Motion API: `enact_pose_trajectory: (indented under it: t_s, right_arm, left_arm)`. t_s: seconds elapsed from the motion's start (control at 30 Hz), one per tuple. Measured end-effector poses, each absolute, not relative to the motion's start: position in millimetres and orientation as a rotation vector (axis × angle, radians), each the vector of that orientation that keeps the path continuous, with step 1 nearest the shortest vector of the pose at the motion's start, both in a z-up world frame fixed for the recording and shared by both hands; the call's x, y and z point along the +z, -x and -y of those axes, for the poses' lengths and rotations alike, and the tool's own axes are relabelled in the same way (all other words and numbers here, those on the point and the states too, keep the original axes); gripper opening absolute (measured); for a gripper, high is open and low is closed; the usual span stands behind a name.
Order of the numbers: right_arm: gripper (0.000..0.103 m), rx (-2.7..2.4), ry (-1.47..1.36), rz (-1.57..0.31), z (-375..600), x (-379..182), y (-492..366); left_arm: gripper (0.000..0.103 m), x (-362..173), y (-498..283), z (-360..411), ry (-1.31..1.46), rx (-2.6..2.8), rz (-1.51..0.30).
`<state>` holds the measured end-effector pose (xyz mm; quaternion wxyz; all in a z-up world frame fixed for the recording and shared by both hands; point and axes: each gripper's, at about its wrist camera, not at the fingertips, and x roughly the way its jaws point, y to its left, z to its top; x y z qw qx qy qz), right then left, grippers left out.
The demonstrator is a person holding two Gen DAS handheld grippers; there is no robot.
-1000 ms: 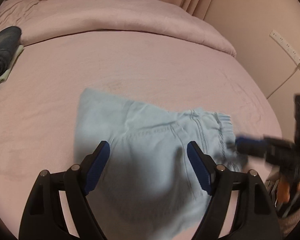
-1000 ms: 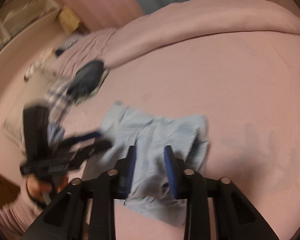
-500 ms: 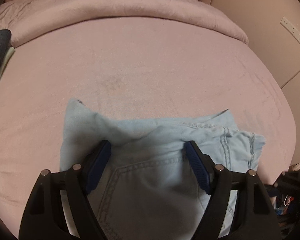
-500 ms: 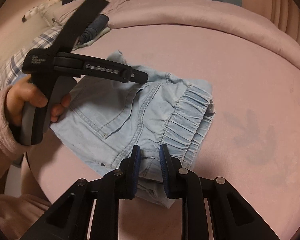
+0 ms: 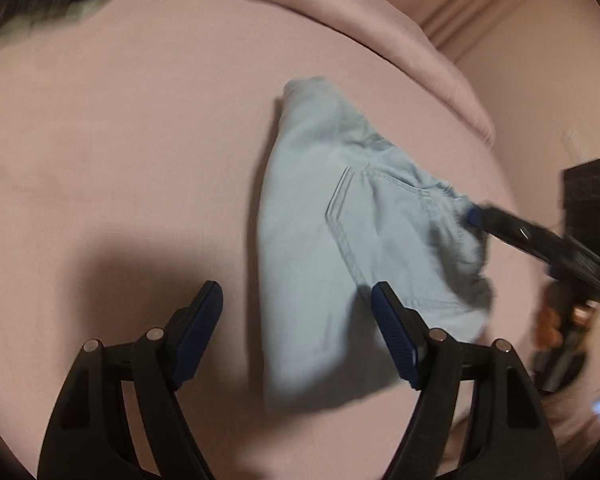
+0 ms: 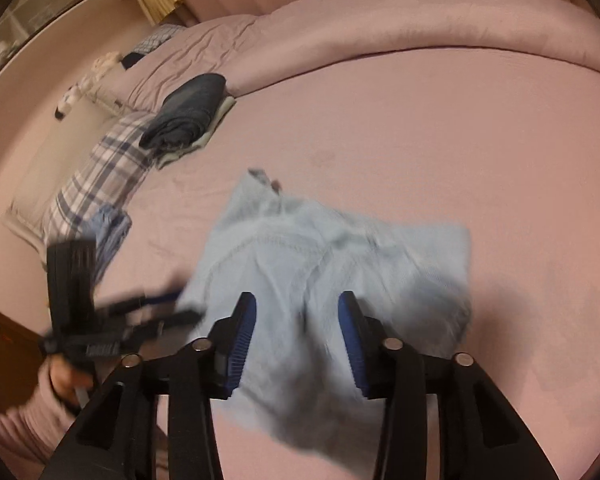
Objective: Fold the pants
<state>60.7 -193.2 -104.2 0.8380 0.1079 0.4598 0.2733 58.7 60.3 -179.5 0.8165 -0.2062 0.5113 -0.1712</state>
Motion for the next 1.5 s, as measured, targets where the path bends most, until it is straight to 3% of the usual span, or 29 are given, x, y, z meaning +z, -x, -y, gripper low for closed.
enact_pose_trajectory:
  t_s: [0.1,0.23,0.4,0.47,0.5,0.67,0.9,1.1,1.17,1.23,1.27,1.3,1.5]
  right_arm:
    - [0.049,0.626,-0.26,-0.973,172.8,-100.0,-86.2]
    - [0.051,0.67,-0.218,-1.041,127.3,-105.7,-125.9]
    - [0.05,0.642,-0.093,-1.087,80.4,-120.3,-155.0]
    - [0.027,0.657,-0.042,-1.115,64.5,-126.4,-162.0]
    - [0.021,0.66,-0.014,-1.131,57.4,-129.4,-164.0]
    - [0.014,0.622,0.023,-1.197,42.5,-140.5,-179.8]
    - [0.013,0.575,0.027,-1.22,32.7,-144.9,-187.1]
    - [0.014,0.563,-0.154,-1.102,69.9,-109.6,-176.1]
    - [0.015,0.563,-0.138,-1.069,85.4,-98.0,-161.5]
    - [0.024,0.564,-0.138,-1.042,105.0,-88.8,-145.4]
    - [0.033,0.563,-0.146,-1.031,117.0,-85.4,-135.6]
    - [0.04,0.564,-0.156,-1.024,124.8,-84.0,-130.4]
    - [0.04,0.536,-0.165,-0.987,165.9,-85.3,-83.6]
  left_arm:
    - [0.072,-182.2,-49.1,-67.3,0.518,-0.374,-1.087]
    - [0.048,-186.3,-40.3,-65.6,0.53,-0.395,-1.098]
    - [0.035,-190.4,-41.6,-59.9,0.518,-0.394,-1.102]
    - [0.031,-190.2,-40.4,-58.7,0.487,-0.392,-1.101]
    - [0.03,-190.0,-39.3,-58.0,0.472,-0.391,-1.101]
    - [0.026,-190.4,-38.0,-56.2,0.445,-0.389,-1.095]
    - [0.026,-186.7,-33.9,-48.2,0.388,-0.374,-1.076]
    - [0.032,-176.4,-31.0,-40.2,0.347,-0.347,-1.067]
    - [0.045,-170.4,-30.0,-38.2,0.324,-0.325,-1.058]
    - [0.059,-163.5,-27.3,-36.9,0.318,-0.306,-1.043]
    - [0.063,-160.9,-26.0,-37.7,0.317,-0.298,-1.034]
    - [0.063,-157.3,-24.9,-36.8,0.315,-0.292,-1.026]
    - [0.069,-140.5,-32.3,-29.4,0.293,-0.273,-0.977]
